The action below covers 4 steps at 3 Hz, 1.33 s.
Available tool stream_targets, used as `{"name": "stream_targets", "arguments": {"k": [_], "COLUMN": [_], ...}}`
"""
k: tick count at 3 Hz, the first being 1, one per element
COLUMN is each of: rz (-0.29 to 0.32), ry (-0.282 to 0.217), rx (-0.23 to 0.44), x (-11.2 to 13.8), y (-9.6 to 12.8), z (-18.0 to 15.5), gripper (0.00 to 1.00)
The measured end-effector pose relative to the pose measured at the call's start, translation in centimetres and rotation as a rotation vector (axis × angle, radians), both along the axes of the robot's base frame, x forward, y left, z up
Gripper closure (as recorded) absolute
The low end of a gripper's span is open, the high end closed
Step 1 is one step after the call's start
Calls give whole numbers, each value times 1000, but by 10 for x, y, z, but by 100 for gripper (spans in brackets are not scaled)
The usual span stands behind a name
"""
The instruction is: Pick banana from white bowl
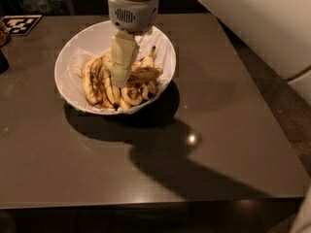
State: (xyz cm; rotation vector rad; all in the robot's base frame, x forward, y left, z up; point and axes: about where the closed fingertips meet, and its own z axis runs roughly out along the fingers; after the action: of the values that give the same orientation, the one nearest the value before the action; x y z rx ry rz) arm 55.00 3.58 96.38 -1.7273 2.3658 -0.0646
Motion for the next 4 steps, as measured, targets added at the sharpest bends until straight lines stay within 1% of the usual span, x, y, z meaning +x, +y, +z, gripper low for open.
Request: {"name": "stream_targets", "arguments": {"k": [1, 2, 3, 4], "rz": [16, 11, 1, -13], "ry": [52, 91, 124, 131], "rx": [19, 35, 37, 28], "x": [2, 6, 14, 21], "y": [7, 11, 15, 14], "z": [-11, -20, -33, -41], "gripper": [7, 7, 9, 27]}}
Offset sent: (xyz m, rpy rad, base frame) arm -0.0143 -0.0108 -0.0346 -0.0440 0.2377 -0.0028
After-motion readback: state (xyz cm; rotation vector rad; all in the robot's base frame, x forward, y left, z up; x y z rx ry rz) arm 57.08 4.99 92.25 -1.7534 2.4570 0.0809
